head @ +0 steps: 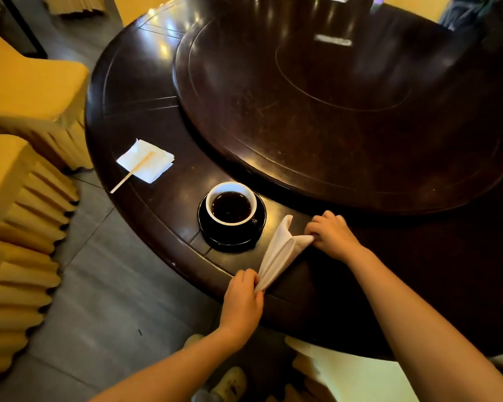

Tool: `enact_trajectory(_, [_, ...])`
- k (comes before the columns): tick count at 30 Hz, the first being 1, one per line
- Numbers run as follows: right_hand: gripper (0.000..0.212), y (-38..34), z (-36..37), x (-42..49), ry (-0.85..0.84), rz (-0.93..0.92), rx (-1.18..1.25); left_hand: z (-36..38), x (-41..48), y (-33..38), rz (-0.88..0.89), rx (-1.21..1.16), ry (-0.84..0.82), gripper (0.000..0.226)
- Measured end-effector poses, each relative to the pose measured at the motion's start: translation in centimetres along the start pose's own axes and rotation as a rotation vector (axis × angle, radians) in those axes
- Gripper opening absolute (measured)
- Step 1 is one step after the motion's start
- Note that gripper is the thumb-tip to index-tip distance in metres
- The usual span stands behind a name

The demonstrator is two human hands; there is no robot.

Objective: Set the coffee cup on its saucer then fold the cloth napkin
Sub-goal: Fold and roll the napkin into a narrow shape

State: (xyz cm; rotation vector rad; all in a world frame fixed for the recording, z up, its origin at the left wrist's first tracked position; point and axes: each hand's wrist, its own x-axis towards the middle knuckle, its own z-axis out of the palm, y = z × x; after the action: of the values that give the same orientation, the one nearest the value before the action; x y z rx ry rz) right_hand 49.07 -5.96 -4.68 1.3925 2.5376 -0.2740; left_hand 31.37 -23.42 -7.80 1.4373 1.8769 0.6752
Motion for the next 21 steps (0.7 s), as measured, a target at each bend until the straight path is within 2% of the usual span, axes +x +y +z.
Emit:
enact_trajectory(4, [0.015,1.1,0.0,-0.3,-0.001,0.038,-0.011,0.3,0.0,-0.1,0.016,-0.006,0.014,0.013])
enact_trajectory(7, [0.023,0.6,0.0,0.3,-0.051,0.151,0.013,0.6,-0.3,-0.3,0.036,-0.013,0.011,0.009])
enact_trajectory(9, [0.03,-0.1,-0.7,1.1,-0.044,0.275,0.197,0.8,-0.6,-0.5,0.047,-0.004,0.017,0.011])
enact_trajectory(12, [0.023,-1.9,-2.3,2.9,-0.019,0.442,0.649,0.9,-0.8,-0.7,0.055,0.019,0.035,0.016])
enact_trajectory(13, [0.03,-2.6,-2.8,3.5,-0.044,0.46,0.697,1.0,-0.7,-0.7,0.058,0.03,0.039,0.016])
enact_trajectory(15, [0.043,-3.8,-3.2,4.6,-0.128,0.463,0.665,1.0,-0.5,-0.7,0.069,0.055,0.037,0.014])
enact_trajectory(16, [0.042,-4.2,-3.1,5.0,-0.163,0.469,0.617,1.1,-0.4,-0.6,0.079,0.069,0.033,0.013])
enact_trajectory(18, [0.031,-4.8,-2.7,5.5,-0.201,0.516,0.558,1.2,-0.3,-0.6,0.105,0.093,0.027,0.009])
enact_trajectory(21, [0.023,-5.2,-2.5,5.7,-0.155,0.617,0.622,1.3,-0.2,-0.7,0.119,0.113,0.01,0.006])
